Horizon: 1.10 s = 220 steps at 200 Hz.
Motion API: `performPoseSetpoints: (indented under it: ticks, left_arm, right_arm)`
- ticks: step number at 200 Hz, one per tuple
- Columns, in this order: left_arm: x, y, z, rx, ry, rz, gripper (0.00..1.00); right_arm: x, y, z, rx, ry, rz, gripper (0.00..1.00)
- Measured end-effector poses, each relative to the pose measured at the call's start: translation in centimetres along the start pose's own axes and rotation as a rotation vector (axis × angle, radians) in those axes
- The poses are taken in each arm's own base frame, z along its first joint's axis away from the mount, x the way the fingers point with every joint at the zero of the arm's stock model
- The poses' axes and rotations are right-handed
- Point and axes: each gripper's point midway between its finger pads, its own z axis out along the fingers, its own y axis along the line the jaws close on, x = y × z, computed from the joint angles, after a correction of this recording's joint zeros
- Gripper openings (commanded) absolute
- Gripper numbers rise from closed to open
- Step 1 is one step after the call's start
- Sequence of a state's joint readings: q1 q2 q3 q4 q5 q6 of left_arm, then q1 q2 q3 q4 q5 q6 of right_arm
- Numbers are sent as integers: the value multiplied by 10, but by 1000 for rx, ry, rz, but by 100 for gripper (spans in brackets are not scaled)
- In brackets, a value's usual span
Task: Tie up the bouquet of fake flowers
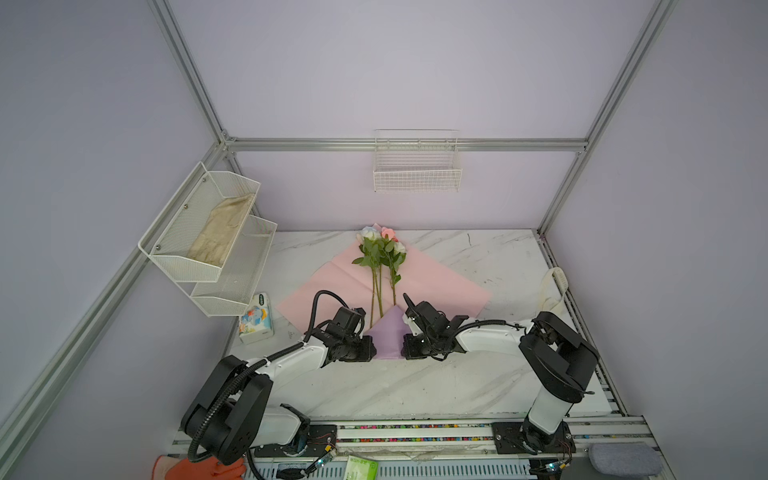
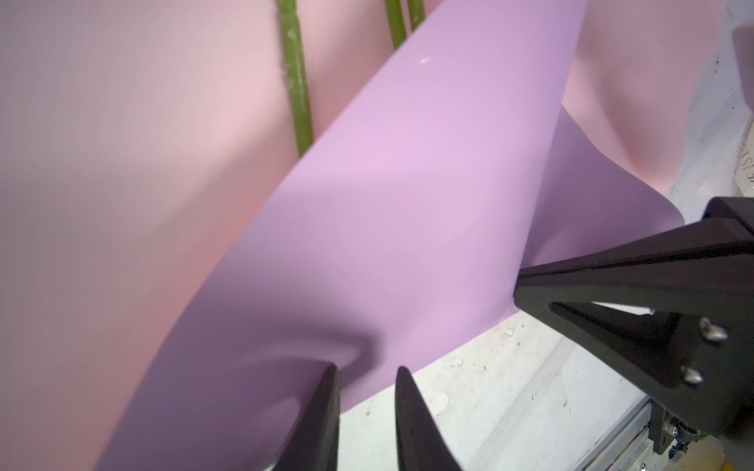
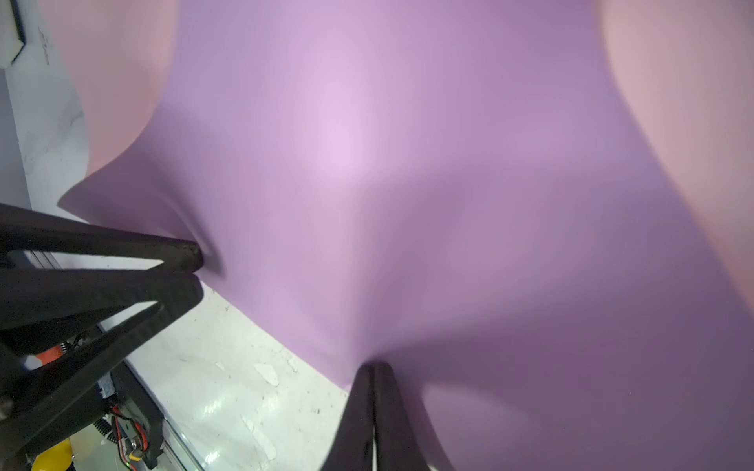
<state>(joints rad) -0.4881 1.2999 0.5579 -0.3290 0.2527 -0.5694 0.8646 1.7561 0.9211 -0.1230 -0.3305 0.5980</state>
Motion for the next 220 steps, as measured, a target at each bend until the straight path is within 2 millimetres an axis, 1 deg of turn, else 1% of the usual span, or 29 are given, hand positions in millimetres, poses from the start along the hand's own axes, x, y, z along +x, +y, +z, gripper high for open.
performPoseSetpoints:
  ticks: [34, 47, 66, 79, 111, 158, 175, 200, 220]
  left_arm:
    - [-3, 14, -12, -50, -50, -66, 23]
    - [0, 22, -11, -73, -46, -96, 22]
    - [5, 33, -6, -111, -17, -133, 16]
    - [5, 35, -5, -114, -12, -148, 15]
    - [7, 41, -3, -135, 4, -185, 10]
    - [6, 45, -7, -150, 18, -236, 10]
    - [6, 53, -11, -175, 13, -270, 8]
    - [8, 66, -19, -237, -4, -322, 8]
    - [10, 72, -23, -267, -11, -351, 8]
  right_arm:
    - [0, 0, 0, 3, 0, 0, 8]
    - [0, 0, 0, 3, 0, 0, 8]
    - [0, 0, 0, 3, 0, 0, 8]
    - [1, -1, 0, 6, 4, 2, 8]
    - [1, -1, 0, 9, 7, 3, 7]
    - [0, -1, 0, 12, 6, 3, 7]
    - [0, -2, 0, 16, 4, 4, 7]
    - [-1, -2, 0, 20, 3, 4, 7]
    - [-1, -3, -1, 25, 2, 4, 7]
